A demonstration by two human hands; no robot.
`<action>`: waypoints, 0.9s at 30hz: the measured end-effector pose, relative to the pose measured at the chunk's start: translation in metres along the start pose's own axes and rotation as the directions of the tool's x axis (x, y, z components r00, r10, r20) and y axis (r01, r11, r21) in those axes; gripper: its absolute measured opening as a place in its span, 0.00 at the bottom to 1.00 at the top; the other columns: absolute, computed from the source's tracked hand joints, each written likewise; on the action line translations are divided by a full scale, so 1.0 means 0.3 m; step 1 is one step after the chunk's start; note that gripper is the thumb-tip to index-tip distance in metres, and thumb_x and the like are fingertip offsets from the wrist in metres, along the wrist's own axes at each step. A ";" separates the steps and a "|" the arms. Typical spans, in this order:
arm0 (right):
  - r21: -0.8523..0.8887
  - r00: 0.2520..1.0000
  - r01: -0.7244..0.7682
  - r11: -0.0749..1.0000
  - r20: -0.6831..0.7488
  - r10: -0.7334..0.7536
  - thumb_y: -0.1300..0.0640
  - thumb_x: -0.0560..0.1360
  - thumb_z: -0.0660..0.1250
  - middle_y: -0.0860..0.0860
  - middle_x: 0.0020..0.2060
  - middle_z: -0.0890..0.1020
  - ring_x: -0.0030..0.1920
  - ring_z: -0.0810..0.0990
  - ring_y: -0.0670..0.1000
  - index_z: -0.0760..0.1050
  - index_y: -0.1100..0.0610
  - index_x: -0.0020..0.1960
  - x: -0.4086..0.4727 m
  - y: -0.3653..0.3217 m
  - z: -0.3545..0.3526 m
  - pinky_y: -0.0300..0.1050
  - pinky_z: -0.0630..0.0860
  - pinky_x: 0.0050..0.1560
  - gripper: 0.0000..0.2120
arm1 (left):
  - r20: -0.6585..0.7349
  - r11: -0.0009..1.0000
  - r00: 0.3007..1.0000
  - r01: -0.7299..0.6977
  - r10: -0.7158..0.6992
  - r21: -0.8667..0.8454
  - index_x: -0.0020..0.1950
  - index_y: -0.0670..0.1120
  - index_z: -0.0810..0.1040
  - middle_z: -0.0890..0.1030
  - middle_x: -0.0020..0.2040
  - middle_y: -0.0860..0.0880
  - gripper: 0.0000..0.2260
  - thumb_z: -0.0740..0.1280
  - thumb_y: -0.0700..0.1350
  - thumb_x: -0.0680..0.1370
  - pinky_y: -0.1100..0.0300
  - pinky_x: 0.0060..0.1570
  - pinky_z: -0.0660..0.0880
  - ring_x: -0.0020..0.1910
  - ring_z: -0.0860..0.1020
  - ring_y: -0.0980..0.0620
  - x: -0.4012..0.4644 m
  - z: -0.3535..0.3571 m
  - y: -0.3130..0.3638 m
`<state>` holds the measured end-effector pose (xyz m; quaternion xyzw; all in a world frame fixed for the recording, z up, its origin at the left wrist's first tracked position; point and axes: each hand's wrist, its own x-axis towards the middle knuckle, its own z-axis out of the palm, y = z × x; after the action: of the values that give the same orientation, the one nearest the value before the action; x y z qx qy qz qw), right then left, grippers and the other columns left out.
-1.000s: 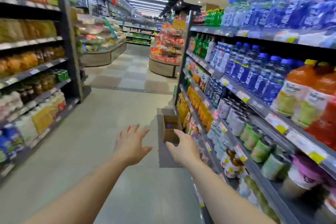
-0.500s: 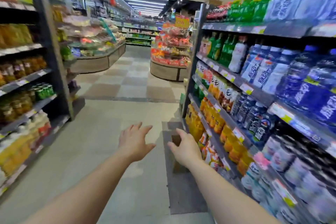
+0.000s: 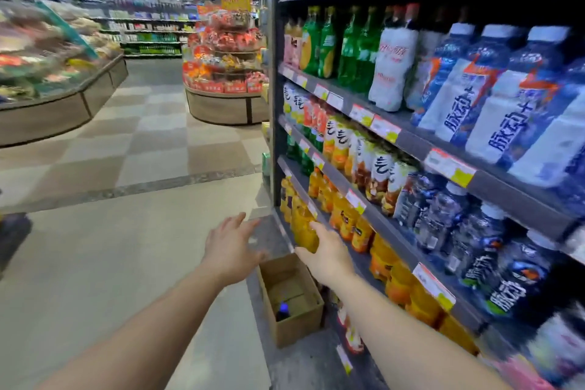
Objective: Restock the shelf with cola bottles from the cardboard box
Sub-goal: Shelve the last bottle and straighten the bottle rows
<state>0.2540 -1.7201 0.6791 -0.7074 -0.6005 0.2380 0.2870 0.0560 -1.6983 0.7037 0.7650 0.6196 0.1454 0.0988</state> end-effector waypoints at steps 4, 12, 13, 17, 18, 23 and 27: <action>-0.006 0.999 -0.030 1.000 -0.038 0.030 0.44 0.73 0.69 0.51 0.67 0.72 0.66 0.72 0.56 0.62 0.47 0.73 0.309 0.029 0.066 0.52 0.73 0.60 0.31 | -0.011 0.999 0.999 -0.044 0.043 -0.009 0.74 0.57 0.62 0.61 0.76 0.48 0.30 0.66 0.59 0.74 0.51 0.71 0.59 0.74 0.60 0.46 0.329 0.057 -0.062; 0.011 0.975 -0.172 0.985 -0.137 0.172 0.43 0.73 0.69 0.50 0.66 0.73 0.66 0.71 0.53 0.64 0.48 0.73 0.718 0.150 0.267 0.51 0.72 0.64 0.31 | 0.048 0.960 0.969 -0.233 0.243 -0.154 0.72 0.51 0.67 0.70 0.72 0.45 0.30 0.71 0.54 0.72 0.49 0.69 0.64 0.71 0.66 0.45 0.845 0.287 -0.178; 0.026 0.968 -0.198 0.980 -0.154 0.199 0.43 0.73 0.70 0.50 0.66 0.74 0.66 0.71 0.52 0.64 0.49 0.72 0.750 0.168 0.302 0.50 0.72 0.65 0.31 | 0.077 0.953 0.960 -0.255 0.270 -0.164 0.73 0.51 0.67 0.69 0.72 0.46 0.30 0.71 0.54 0.72 0.48 0.69 0.64 0.71 0.66 0.45 0.897 0.324 -0.194; 0.091 0.919 -0.342 0.935 -0.176 0.354 0.44 0.72 0.71 0.52 0.67 0.73 0.68 0.71 0.54 0.64 0.49 0.73 0.831 0.259 0.463 0.51 0.71 0.66 0.33 | 0.155 0.914 0.909 -0.355 0.386 -0.194 0.73 0.50 0.66 0.68 0.72 0.44 0.31 0.71 0.54 0.72 0.45 0.68 0.64 0.71 0.65 0.42 1.053 0.493 -0.260; 0.092 0.904 -0.378 0.921 -0.179 0.388 0.44 0.72 0.71 0.52 0.68 0.72 0.68 0.70 0.54 0.63 0.48 0.73 0.837 0.290 0.508 0.51 0.71 0.66 0.33 | 0.163 0.905 0.898 -0.375 0.408 -0.200 0.73 0.50 0.66 0.68 0.72 0.44 0.31 0.71 0.54 0.72 0.45 0.68 0.65 0.71 0.66 0.42 1.073 0.539 -0.277; 0.101 0.881 -0.438 0.893 -0.150 0.449 0.46 0.72 0.71 0.49 0.69 0.72 0.69 0.69 0.51 0.63 0.48 0.73 0.855 0.516 0.743 0.48 0.69 0.66 0.33 | 0.212 0.863 0.848 -0.427 0.485 -0.269 0.73 0.48 0.68 0.69 0.72 0.42 0.31 0.73 0.51 0.72 0.46 0.68 0.65 0.70 0.67 0.42 1.121 0.837 -0.385; 0.037 0.886 -0.461 0.887 -0.042 0.462 0.48 0.71 0.72 0.49 0.67 0.74 0.67 0.71 0.51 0.63 0.47 0.73 0.853 0.797 0.997 0.47 0.70 0.66 0.34 | 0.264 0.865 0.833 -0.419 0.487 -0.274 0.71 0.48 0.70 0.70 0.71 0.41 0.30 0.74 0.51 0.71 0.46 0.65 0.68 0.68 0.70 0.41 1.110 1.168 -0.503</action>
<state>0.2630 -1.4591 0.2999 -0.8317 -0.4049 0.2894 0.2461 0.1013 -1.3308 0.3583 0.8892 0.3763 0.1001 0.2401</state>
